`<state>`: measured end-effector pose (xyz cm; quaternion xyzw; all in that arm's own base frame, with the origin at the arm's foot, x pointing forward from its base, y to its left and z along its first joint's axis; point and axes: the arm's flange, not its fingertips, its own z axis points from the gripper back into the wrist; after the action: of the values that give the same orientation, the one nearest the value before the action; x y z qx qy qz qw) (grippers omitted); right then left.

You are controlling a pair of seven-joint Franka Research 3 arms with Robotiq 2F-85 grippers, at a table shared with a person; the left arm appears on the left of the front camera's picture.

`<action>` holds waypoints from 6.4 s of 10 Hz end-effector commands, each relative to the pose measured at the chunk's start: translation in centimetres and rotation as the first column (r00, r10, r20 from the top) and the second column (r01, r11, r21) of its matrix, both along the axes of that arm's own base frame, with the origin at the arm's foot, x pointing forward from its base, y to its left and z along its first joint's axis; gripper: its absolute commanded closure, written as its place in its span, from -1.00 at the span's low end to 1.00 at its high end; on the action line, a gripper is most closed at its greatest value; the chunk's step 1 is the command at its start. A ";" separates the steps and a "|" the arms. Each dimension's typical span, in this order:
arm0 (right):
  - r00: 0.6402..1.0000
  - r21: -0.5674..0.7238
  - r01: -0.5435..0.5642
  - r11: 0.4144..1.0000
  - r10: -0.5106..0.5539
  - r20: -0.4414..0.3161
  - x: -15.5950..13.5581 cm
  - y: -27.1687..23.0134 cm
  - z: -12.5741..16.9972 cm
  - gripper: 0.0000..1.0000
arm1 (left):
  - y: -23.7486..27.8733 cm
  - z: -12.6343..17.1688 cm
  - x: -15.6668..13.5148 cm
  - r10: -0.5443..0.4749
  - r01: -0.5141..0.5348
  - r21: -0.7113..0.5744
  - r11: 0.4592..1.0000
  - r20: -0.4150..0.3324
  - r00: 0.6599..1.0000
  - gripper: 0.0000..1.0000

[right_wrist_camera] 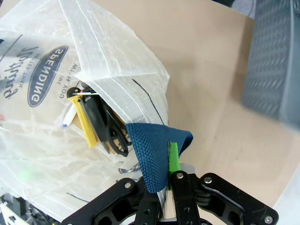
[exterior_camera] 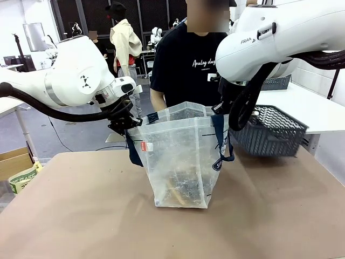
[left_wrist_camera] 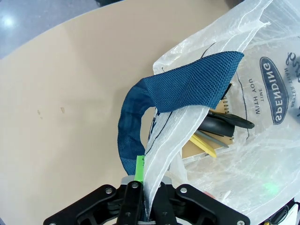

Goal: Transfer purchased items from the store into the shopping bag.
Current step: Move the Reusable shopping bag to the right side of the table.

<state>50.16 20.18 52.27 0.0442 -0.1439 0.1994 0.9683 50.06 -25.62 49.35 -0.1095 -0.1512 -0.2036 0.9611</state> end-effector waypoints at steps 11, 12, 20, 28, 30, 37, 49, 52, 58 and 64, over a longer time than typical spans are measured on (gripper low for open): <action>0.946 -0.056 0.295 0.954 -0.299 -0.121 3.2 5.7 1.5 1.00 | -5.3 4.0 -0.7 0.255 -0.262 -0.058 0.963 -0.108 0.961 1.00; 0.946 -0.042 0.303 0.952 -0.306 -0.107 3.5 6.3 1.7 1.00 | -5.8 4.1 -0.6 0.252 -0.260 -0.064 0.963 -0.115 0.961 1.00; 0.956 -0.004 0.269 0.963 -0.268 -0.124 3.6 7.4 1.0 1.00 | -7.5 3.3 -0.8 0.197 -0.213 -0.092 0.973 -0.157 0.968 1.00; 0.958 0.073 0.288 0.955 -0.286 -0.036 4.5 11.8 -0.3 1.00 | -10.1 2.9 -1.9 0.226 -0.251 -0.179 0.951 -0.148 0.963 1.00; 0.955 0.093 0.298 0.950 -0.296 -0.036 4.4 11.7 -0.3 1.00 | -10.1 2.8 -1.9 0.227 -0.250 -0.193 0.949 -0.132 0.965 1.00; 0.913 0.179 0.398 0.900 -0.370 -0.172 4.4 11.7 -0.2 1.00 | -10.3 2.6 -1.9 0.196 -0.194 -0.258 0.947 -0.015 0.980 1.00; 0.883 0.164 0.463 0.871 -0.438 -0.170 4.2 12.1 -0.5 1.00 | -10.6 2.8 -2.2 0.146 -0.175 -0.400 0.900 -0.101 0.984 -1.00; 0.880 0.164 0.468 0.868 -0.442 -0.174 4.4 12.1 -0.6 1.00 | -10.6 3.3 -2.6 0.132 -0.162 -0.429 0.889 -0.100 0.986 -1.00; 0.876 0.165 0.476 0.864 -0.449 -0.175 4.5 11.9 -0.7 1.00 | -12.1 2.3 -4.1 0.086 -0.132 -0.394 0.910 -0.131 0.988 -1.00; 0.882 0.169 0.463 0.870 -0.435 -0.179 4.5 11.8 -0.7 1.00 | -12.9 1.7 -4.5 0.068 -0.090 -0.283 0.955 -0.089 0.994 -0.03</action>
<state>54.39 31.69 51.47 0.1221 -0.0966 -0.0454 0.9868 45.97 -38.43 51.02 -0.2594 -0.1483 -0.1365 0.9445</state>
